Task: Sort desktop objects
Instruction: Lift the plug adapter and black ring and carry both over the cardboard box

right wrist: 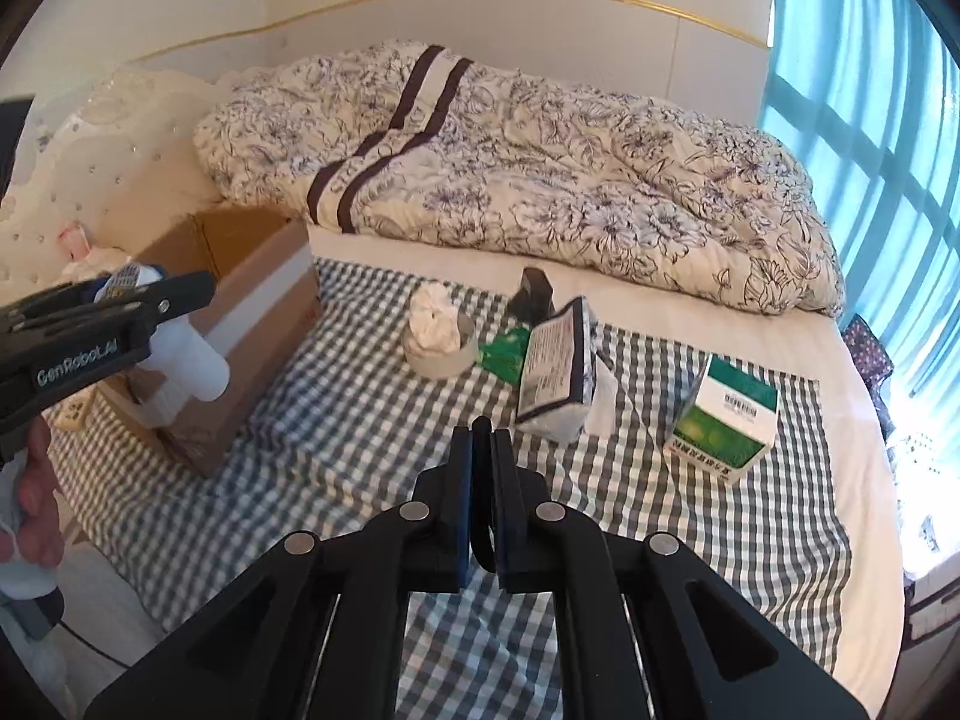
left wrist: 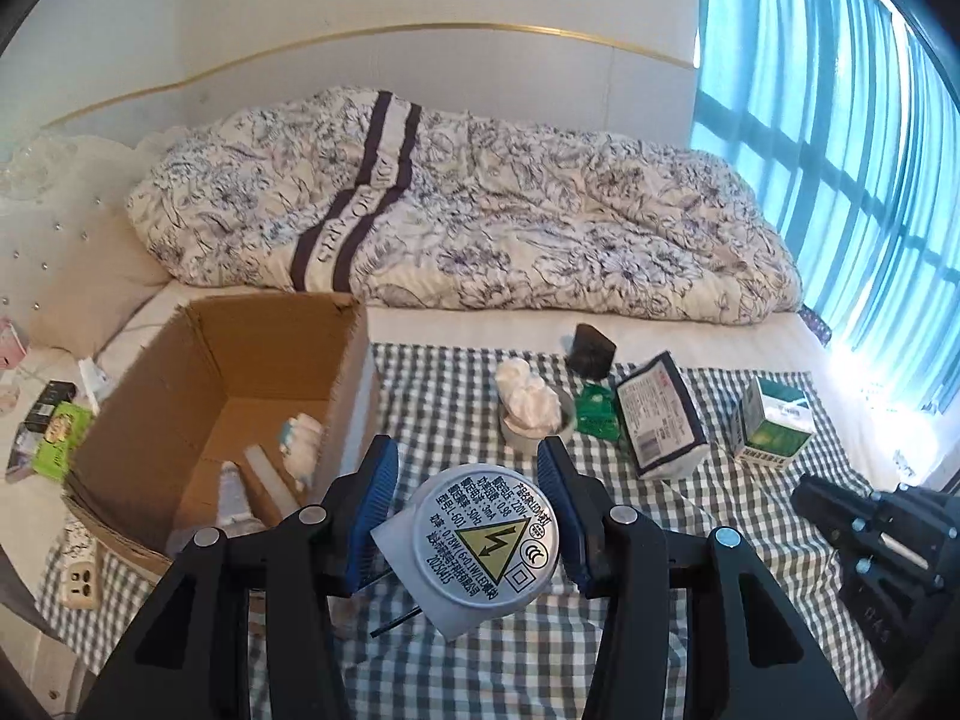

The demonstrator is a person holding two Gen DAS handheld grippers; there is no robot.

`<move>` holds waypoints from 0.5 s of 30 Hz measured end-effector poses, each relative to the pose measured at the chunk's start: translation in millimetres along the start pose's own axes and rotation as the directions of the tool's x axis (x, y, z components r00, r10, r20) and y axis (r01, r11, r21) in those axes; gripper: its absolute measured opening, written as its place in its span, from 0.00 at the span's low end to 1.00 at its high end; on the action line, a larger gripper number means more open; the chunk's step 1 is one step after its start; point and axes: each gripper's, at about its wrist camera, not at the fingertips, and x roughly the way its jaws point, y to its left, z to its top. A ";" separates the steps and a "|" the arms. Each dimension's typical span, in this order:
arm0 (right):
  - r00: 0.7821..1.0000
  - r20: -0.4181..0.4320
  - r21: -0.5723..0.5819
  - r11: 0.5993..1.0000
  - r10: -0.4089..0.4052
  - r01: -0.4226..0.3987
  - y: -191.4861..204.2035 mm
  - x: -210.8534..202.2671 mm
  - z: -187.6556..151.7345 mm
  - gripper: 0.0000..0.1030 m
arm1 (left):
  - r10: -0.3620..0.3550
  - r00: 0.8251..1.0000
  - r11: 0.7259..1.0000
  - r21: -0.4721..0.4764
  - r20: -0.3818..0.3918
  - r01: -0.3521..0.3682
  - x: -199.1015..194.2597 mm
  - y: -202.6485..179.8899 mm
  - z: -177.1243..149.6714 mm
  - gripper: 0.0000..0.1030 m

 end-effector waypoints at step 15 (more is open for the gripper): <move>0.995 0.038 -0.006 0.996 0.089 -0.089 24.0 -13.8 32.8 0.05 | -0.002 0.999 0.999 -0.042 0.046 0.004 -30.8 31.1 24.0 0.48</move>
